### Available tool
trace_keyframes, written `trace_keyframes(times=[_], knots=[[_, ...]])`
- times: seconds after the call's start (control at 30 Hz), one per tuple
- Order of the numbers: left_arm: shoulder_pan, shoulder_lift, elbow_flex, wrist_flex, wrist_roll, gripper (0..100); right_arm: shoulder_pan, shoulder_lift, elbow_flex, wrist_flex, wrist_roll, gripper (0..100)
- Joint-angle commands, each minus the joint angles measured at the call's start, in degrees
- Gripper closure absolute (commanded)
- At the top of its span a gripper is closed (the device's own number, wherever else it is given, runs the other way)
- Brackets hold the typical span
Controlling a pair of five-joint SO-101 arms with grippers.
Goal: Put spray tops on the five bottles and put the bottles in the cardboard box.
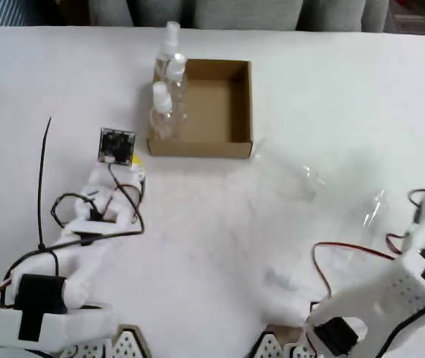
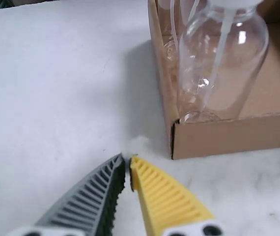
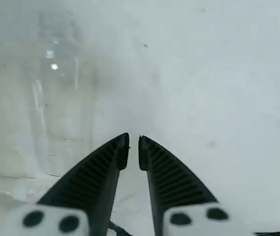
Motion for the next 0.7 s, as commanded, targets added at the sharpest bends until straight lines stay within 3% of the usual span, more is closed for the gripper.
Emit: trace_keyframes(times=[0.0,0.1,0.33,0.5,0.57,0.67], knots=[[2.5,-2.2,-0.9,-0.1,-2.5,98,6.1,-2.3,-0.3,-0.3,4.4,98.1],[5.9,-2.2,0.2,-0.2,-5.9,98,10.1,-0.9,-0.6,-3.7,6.4,98.1],[15.3,-4.3,3.1,-1.7,-22.8,98,16.6,0.4,-0.7,-12.1,8.0,98.1],[24.7,-17.0,9.0,-1.2,-23.5,98,18.7,3.2,-0.7,-17.5,8.2,98.1],[30.3,-24.4,10.5,3.6,-23.2,98,18.9,4.3,-0.7,-19.1,9.1,98.1],[39.0,-36.4,10.5,18.5,-23.2,98,18.9,5.5,-0.7,-20.2,10.0,98.1]])
